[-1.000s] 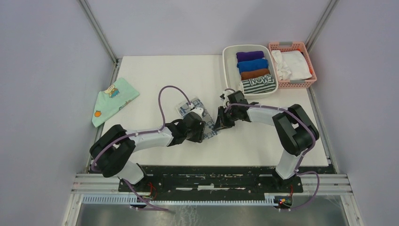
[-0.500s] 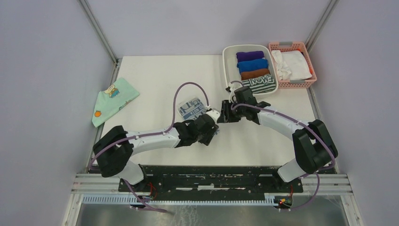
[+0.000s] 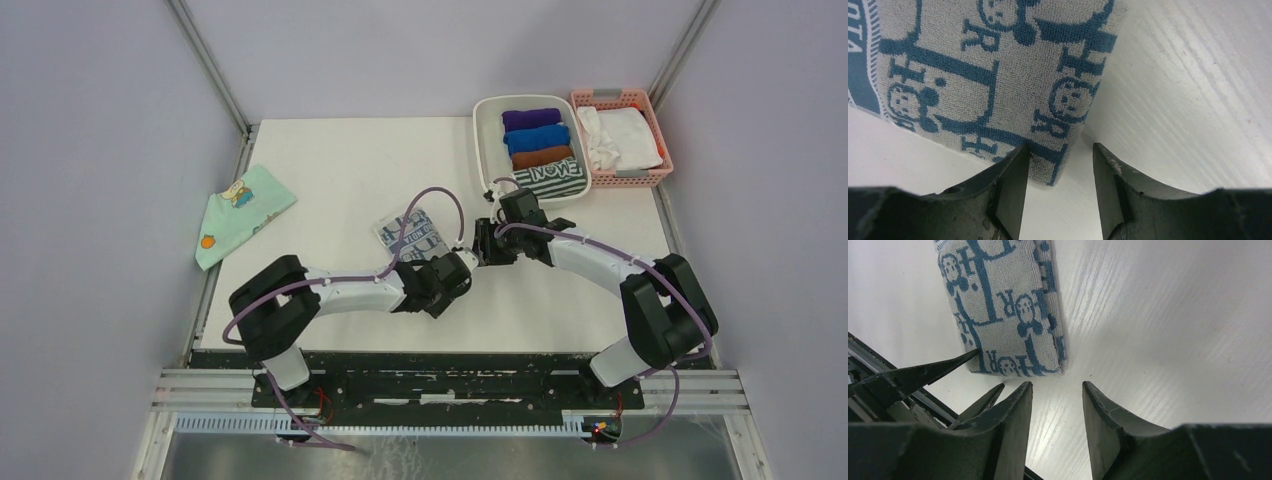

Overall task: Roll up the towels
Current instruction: Roll the towel at the center of the board.

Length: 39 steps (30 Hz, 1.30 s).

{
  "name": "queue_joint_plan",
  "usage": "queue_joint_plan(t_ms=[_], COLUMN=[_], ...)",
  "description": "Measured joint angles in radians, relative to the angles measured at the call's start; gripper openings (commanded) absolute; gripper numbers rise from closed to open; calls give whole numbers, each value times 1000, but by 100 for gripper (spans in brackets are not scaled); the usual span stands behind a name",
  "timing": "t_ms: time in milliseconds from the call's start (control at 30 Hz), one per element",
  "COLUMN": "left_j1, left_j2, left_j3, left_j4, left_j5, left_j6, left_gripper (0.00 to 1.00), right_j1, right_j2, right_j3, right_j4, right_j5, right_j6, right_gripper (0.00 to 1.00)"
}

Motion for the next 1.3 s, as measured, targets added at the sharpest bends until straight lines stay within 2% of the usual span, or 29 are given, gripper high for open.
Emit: queue_joint_plan(t_ms=[233, 500, 700, 900, 1100, 1300], left_j1=[-1, -1, 10, 102, 195, 246], left_j2=[40, 87, 90, 74, 73, 90], left_j3=[37, 84, 87, 84, 61, 46], left_j4=[-44, -70, -63, -5, 79, 143], left_j5=[-42, -37, 7, 227, 440, 580], left_j6=[5, 5, 5, -9, -76, -150], left_gripper=[53, 24, 19, 18, 18, 18], right_j1=[-5, -21, -24, -19, -18, -18], right_j2=[0, 0, 0, 0, 0, 9], right_j3=[-2, -8, -18, -20, -23, -30], right_j4=[0, -2, -5, -4, 2, 18], right_j5=[8, 35, 37, 29, 10, 13], right_j6=[-5, -13, -11, 29, 135, 233], right_gripper=[50, 50, 51, 58, 66, 68])
